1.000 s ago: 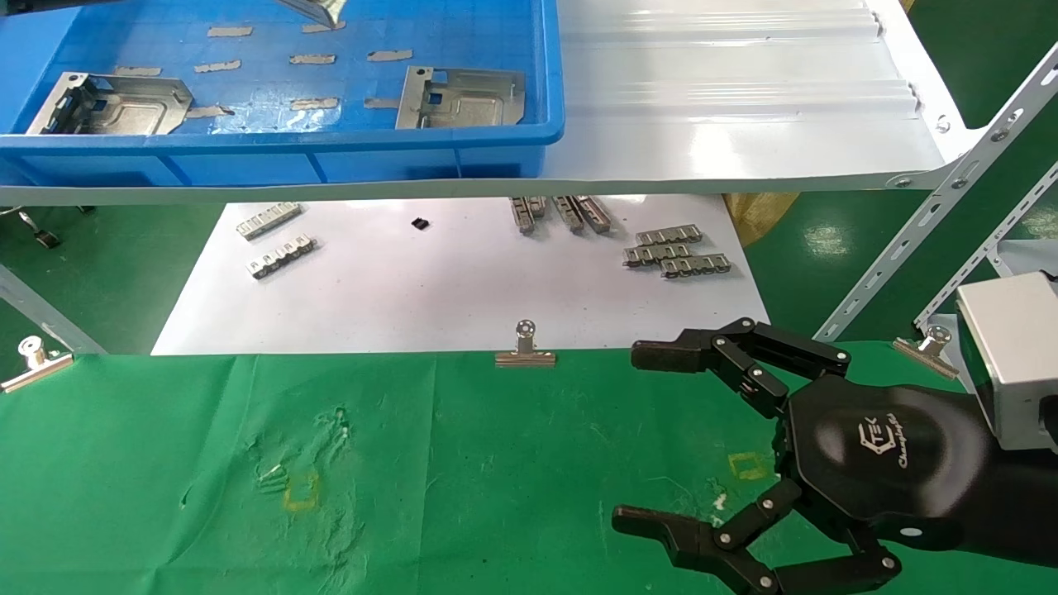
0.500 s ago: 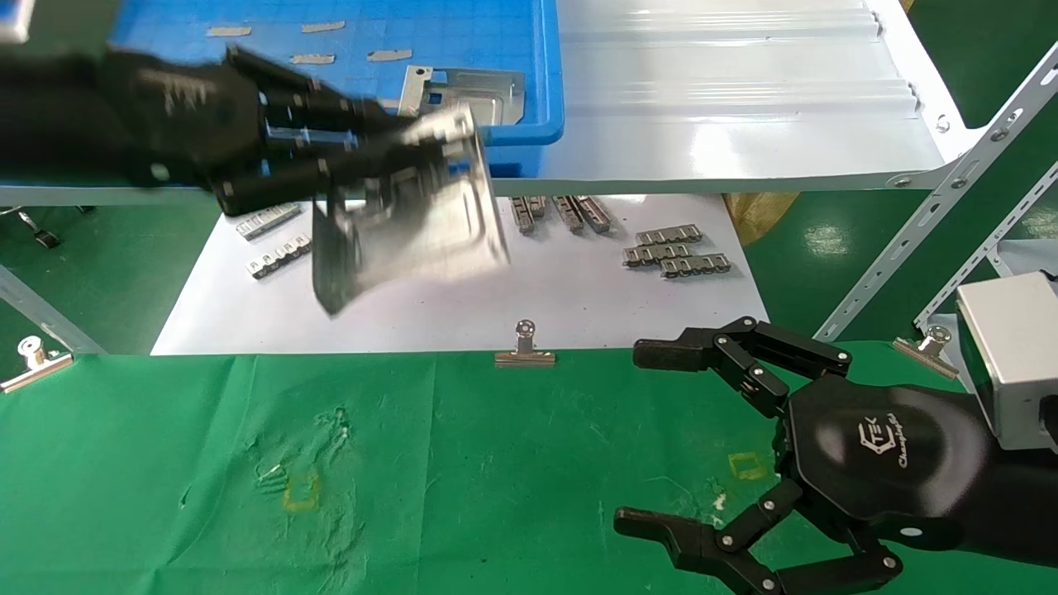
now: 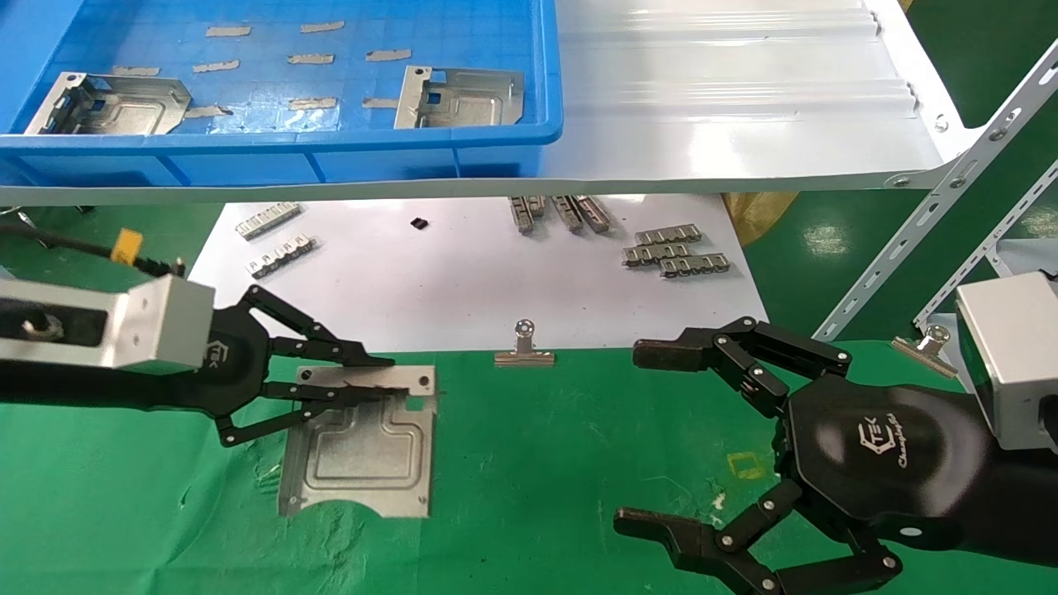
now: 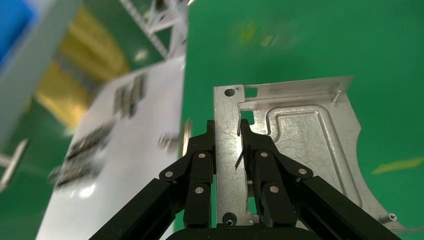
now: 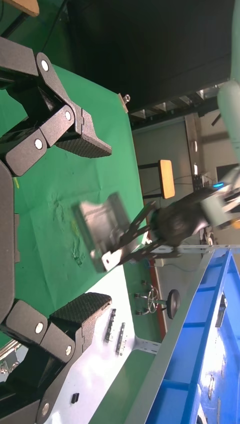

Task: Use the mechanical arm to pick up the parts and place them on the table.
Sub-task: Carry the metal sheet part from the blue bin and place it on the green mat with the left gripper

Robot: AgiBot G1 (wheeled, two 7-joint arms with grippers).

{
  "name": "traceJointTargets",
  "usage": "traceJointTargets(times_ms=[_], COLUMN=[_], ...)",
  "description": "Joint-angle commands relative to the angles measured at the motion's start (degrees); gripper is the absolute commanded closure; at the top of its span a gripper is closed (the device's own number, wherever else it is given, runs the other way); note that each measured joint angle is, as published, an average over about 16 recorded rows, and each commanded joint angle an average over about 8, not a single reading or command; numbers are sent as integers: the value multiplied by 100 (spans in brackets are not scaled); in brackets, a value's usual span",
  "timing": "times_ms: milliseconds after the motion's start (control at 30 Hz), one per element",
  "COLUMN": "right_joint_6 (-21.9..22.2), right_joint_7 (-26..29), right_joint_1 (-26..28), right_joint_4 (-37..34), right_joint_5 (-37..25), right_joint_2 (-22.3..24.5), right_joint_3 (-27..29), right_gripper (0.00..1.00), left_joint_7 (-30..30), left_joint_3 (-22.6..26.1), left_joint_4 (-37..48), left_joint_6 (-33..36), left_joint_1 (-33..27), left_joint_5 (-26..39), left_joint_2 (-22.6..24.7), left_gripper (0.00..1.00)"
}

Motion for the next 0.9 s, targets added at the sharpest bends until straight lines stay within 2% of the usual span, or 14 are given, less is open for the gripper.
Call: traceJointTargets(times_ms=[33,200,400,667,900], right_joint_6=[0,0,0,0,0], right_joint_7=[0,0,0,0,0], right_joint_1=[0,0,0,0,0], right_joint_4=[0,0,0,0,0], right_joint_5=[0,0,0,0,0], right_joint_2=[0,0,0,0,0], right_joint_3=[0,0,0,0,0], right_gripper=[0,0,0,0,0], left_joint_7=[515,1495,2162,2557,2742], left_joint_3=[109,229,364,487,512], left_joint_4=[392,1301,2005,2615,2936], left_joint_6=[-118,-357,-393,-326,-253], left_joint_1=[123,250,220,82,9], left_joint_5=[130,434,679,881,918], left_joint_2=[41,288,523,688,800], left_gripper=[100,100,100,0,0])
